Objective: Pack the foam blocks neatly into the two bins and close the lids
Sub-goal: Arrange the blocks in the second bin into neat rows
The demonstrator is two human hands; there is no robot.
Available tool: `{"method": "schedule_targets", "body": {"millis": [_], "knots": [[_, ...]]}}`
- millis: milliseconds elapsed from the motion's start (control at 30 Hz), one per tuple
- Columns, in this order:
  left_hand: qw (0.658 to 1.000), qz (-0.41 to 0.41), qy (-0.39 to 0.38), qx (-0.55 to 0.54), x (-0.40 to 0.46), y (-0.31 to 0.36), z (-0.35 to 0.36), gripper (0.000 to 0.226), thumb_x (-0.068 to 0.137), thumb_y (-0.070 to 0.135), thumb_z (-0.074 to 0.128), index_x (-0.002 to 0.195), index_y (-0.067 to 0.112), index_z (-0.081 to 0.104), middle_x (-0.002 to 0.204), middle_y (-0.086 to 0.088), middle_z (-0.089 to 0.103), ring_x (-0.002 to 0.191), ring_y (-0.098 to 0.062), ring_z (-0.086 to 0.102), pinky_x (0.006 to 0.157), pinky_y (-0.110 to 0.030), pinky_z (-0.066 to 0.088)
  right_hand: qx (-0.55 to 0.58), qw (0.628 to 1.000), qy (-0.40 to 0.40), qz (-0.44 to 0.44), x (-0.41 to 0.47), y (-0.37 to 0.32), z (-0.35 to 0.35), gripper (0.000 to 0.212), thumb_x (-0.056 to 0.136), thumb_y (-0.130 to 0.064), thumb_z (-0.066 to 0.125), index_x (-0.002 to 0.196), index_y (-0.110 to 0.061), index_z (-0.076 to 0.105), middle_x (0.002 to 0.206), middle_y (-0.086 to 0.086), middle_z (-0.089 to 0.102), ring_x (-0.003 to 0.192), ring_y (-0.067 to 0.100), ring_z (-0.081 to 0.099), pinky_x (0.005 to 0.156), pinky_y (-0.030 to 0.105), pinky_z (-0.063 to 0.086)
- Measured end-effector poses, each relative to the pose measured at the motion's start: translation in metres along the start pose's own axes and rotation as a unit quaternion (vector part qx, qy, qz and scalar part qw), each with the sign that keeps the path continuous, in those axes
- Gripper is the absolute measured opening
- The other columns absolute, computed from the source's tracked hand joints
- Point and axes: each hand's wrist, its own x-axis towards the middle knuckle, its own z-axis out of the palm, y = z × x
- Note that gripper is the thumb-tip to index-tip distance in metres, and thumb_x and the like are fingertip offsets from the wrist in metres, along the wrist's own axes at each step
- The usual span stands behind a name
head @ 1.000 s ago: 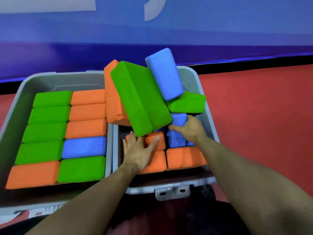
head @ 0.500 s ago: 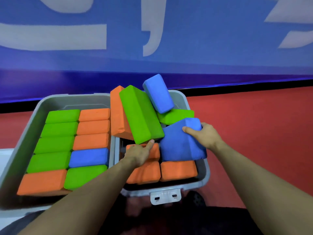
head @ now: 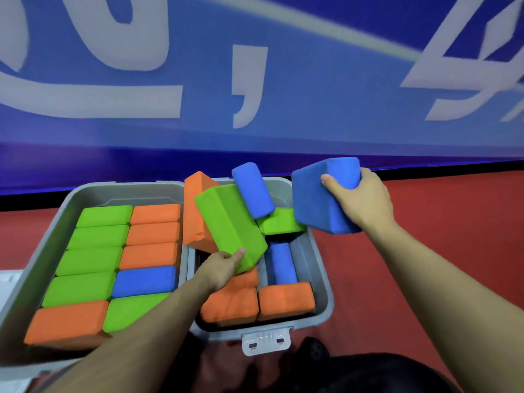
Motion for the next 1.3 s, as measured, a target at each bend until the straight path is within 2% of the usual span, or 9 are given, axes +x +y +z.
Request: {"method": "schedule_targets", "body": {"millis": [100,267,433,700,767,867,967,1100,1300], "knots": [[1.0,0.005,0.011,-0.013,0.004,-0.003,-0.004,0.054,0.096,0.062,0.05,0.094,0.011,0.066,0.109,-0.015,0.071,0.102,-0.029,0.064,0.094,-0.037,0.046,-0.031,0.999,-0.015,-0.031,0.009,-0.008,0.024,0.074,0.068,-0.079,0.065,0.112,-0.02,0.058,0.112,0.004,0.058,0.104,0.029,0.059,0.082,0.044,0.052],[0.999,0.014,0.029,-0.037,0.022,-0.004,-0.017,0.107,0.063,0.091,0.04,0.127,0.01,0.065,0.128,-0.006,0.067,0.117,-0.022,0.061,0.105,-0.038,0.045,-0.037,0.996,-0.051,-0.062,0.028,-0.017,0.076,0.071,0.075,-0.072,0.068,0.122,-0.02,0.055,0.115,0.004,0.055,0.112,0.029,0.056,0.084,0.044,0.049],[0.997,0.036,0.061,-0.021,0.04,-0.009,-0.019,0.078,0.088,0.072,0.051,0.131,0.008,0.062,0.131,-0.008,0.066,0.119,-0.022,0.062,0.102,-0.031,0.044,-0.033,0.995,-0.071,-0.057,0.055,-0.026,0.119,0.077,0.077,-0.072,0.067,0.132,-0.02,0.051,0.126,0.005,0.056,0.119,0.03,0.054,0.09,0.045,0.048],[0.992,0.015,0.128,-0.007,0.048,0.004,-0.009,0.046,0.091,0.063,0.057,0.091,0.017,0.058,0.09,-0.005,0.07,0.094,-0.029,0.064,0.075,-0.033,0.041,-0.018,0.985,-0.157,-0.068,0.05,-0.021,0.138,0.093,0.083,-0.066,0.067,0.155,-0.019,0.03,0.155,0.001,0.043,0.139,0.024,0.043,0.107,0.044,0.04],[0.993,0.021,0.119,0.003,0.043,0.01,-0.005,0.044,0.091,0.062,0.056,0.082,0.019,0.053,0.085,-0.004,0.068,0.09,-0.029,0.063,0.075,-0.035,0.044,0.034,0.992,-0.078,-0.089,0.025,-0.004,0.133,0.076,0.086,-0.058,0.069,0.146,-0.019,0.044,0.143,0.001,0.051,0.13,0.021,0.048,0.105,0.042,0.043],[0.994,0.034,0.1,0.026,0.037,0.012,0.001,0.045,0.091,0.062,0.057,0.078,0.019,0.053,0.081,-0.004,0.067,0.088,-0.03,0.062,0.075,-0.036,0.045,0.062,0.986,0.054,-0.145,-0.023,0.033,0.131,0.034,0.089,-0.05,0.068,0.105,-0.02,0.061,0.101,-0.003,0.059,0.096,0.019,0.056,0.083,0.043,0.049],[0.995,0.032,0.09,0.034,0.035,0.012,0.003,0.048,0.09,0.061,0.06,0.08,0.014,0.06,0.078,-0.003,0.069,0.086,-0.028,0.064,0.076,-0.035,0.048,-0.037,0.991,-0.078,-0.098,-0.056,0.068,0.147,0.032,0.088,-0.056,0.066,0.085,-0.024,0.059,0.084,-0.008,0.061,0.084,0.021,0.062,0.069,0.036,0.048],[0.995,0.039,0.079,0.038,0.037,0.009,0.006,0.054,0.086,0.063,0.064,0.077,0.01,0.067,0.07,-0.004,0.072,0.078,-0.025,0.068,0.079,-0.038,0.054,-0.17,0.932,-0.317,0.04,-0.061,0.095,0.184,0.07,0.08,-0.068,0.068,0.126,-0.016,0.057,0.121,0.009,0.067,0.116,0.032,0.062,0.09,0.037,0.049],[0.993,0.047,0.075,0.075,0.04,-0.002,0.007,0.044,0.084,0.057,0.071,0.072,0.015,0.067,0.066,0.0,0.069,0.072,-0.021,0.067,0.066,-0.033,0.048,-0.179,0.903,-0.375,0.111,-0.054,0.11,0.233,0.103,0.071,-0.068,0.077,0.142,-0.004,0.038,0.142,0.017,0.053,0.129,0.034,0.054,0.1,0.041,0.047]]}}
